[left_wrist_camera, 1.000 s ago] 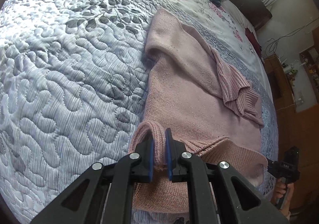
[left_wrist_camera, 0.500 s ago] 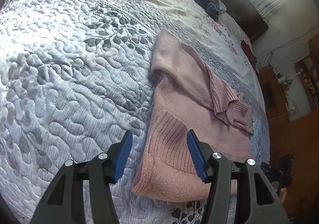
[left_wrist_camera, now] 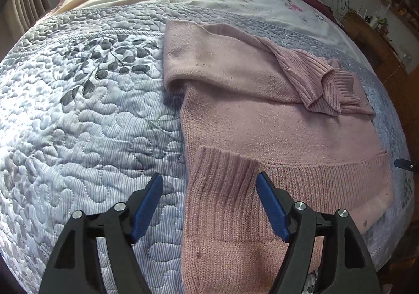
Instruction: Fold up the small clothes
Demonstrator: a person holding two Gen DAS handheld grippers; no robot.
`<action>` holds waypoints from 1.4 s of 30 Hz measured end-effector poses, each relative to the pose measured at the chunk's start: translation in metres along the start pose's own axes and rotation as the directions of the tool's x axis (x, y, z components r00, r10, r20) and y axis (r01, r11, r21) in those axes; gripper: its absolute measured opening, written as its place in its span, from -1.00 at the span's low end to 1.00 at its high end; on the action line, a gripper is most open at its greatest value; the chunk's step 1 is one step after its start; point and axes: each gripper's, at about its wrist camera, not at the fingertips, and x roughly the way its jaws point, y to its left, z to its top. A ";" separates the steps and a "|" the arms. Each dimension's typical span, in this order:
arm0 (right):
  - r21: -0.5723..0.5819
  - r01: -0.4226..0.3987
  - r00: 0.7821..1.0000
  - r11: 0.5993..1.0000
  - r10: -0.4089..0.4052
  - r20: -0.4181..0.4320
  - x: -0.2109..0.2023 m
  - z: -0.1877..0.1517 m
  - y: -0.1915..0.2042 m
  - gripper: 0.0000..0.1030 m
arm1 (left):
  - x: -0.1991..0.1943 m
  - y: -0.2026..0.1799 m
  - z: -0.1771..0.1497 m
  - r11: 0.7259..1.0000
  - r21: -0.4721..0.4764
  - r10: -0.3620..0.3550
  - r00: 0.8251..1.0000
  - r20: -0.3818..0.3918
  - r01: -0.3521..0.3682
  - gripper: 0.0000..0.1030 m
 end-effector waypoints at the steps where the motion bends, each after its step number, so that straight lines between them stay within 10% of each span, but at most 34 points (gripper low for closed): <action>1: -0.005 0.005 1.000 1.000 -0.005 -0.004 0.003 0.000 0.000 0.05 | 0.003 -0.003 0.001 1.000 0.013 0.007 1.000 -0.003 -0.007 0.44; 5: -0.035 0.026 0.999 0.999 -0.027 -0.018 0.016 0.003 0.007 0.05 | 0.008 -0.013 0.000 0.996 0.078 0.046 0.999 0.018 -0.047 0.29; 7: -0.056 0.037 0.999 0.998 -0.038 -0.020 0.020 0.004 0.012 0.05 | 0.010 -0.020 -0.002 0.993 0.106 0.044 0.999 0.010 -0.045 -0.21; 12: -0.096 0.055 0.998 0.994 -0.057 -0.018 0.026 0.008 0.020 0.05 | 0.000 -0.021 -0.007 0.995 0.098 0.016 0.999 0.043 -0.020 -0.69; 17: -0.117 0.081 0.996 0.990 -0.084 -0.027 0.037 0.011 0.022 0.05 | 0.003 -0.017 -0.008 0.996 0.088 0.007 0.999 0.034 -0.010 -0.66; 21: -0.133 0.116 0.991 0.984 -0.123 -0.046 0.051 0.011 0.024 0.05 | 0.014 -0.018 -0.005 0.993 0.092 0.069 0.997 0.028 -0.071 -0.19; 24: -0.147 0.116 0.991 0.982 -0.124 -0.048 0.056 0.011 0.028 -0.27 | 0.019 -0.016 -0.003 0.996 0.062 0.070 0.997 0.023 -0.071 -0.12; 30: -0.183 0.152 0.988 0.971 -0.152 0.013 0.035 0.005 0.038 -0.70 | 0.005 -0.022 -0.009 0.996 0.064 0.051 0.997 0.050 -0.054 -0.75; 42: -0.233 0.106 0.991 0.967 -0.083 0.105 -0.021 -0.041 0.060 -0.84 | -0.054 -0.029 -0.056 0.999 0.012 -0.053 0.987 0.154 0.051 -0.79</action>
